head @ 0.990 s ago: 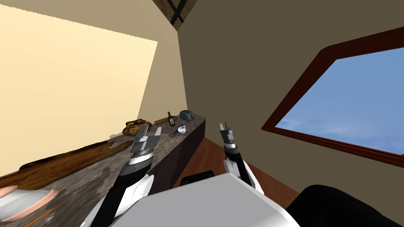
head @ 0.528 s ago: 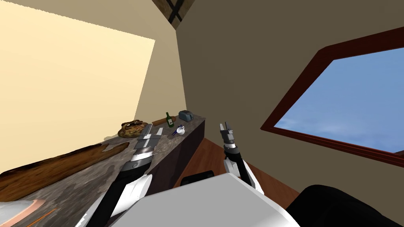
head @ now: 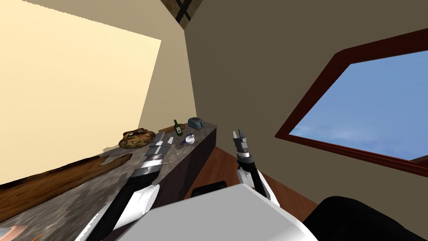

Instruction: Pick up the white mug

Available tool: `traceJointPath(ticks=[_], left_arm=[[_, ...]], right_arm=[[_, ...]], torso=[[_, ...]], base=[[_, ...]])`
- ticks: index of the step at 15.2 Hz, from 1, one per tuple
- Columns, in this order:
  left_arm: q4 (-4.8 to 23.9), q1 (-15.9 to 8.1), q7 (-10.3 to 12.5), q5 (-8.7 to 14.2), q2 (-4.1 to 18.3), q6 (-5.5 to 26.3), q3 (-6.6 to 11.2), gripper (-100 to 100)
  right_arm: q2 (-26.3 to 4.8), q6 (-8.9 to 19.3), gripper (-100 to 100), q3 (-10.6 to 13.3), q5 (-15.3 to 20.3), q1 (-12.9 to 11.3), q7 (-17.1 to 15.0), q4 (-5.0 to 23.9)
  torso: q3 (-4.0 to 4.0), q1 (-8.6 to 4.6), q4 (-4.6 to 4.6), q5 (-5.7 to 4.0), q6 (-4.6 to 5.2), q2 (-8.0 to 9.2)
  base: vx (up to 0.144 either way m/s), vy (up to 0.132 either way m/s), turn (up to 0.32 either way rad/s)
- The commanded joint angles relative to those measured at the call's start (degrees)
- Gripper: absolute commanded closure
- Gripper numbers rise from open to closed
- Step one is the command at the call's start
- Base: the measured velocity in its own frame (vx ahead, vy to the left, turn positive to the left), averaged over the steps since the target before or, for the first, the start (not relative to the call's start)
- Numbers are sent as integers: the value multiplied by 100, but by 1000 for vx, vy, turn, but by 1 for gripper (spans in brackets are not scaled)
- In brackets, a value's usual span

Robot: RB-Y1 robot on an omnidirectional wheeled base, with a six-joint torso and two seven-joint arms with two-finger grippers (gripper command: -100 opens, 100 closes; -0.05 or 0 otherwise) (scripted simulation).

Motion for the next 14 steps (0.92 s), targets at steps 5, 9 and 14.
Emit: traceJointPath(ticks=[5, 9, 14], left_arm=[[-46, -108, -7, 112, 141, 724, 90, -100], [-66, -155, -10, 168, 203, 1159, 134, -100], [-87, -204, -14, 226, 262, 1667, 181, -100]], right_arm=[[0, 0, 0, 0, 0, 0, 0, 0], [0, 0, 0, 0, 0, 0, 0, 0], [0, 0, 0, 0, 0, 0, 0, 0]], torso=[[1, 1, 0, 0, 0, 1], [1, 1, 0, 0, 0, 2], [1, 1, 0, 0, 1, 1]], base=[[23, -8, -26], [23, -7, -29], [24, -7, -35]])
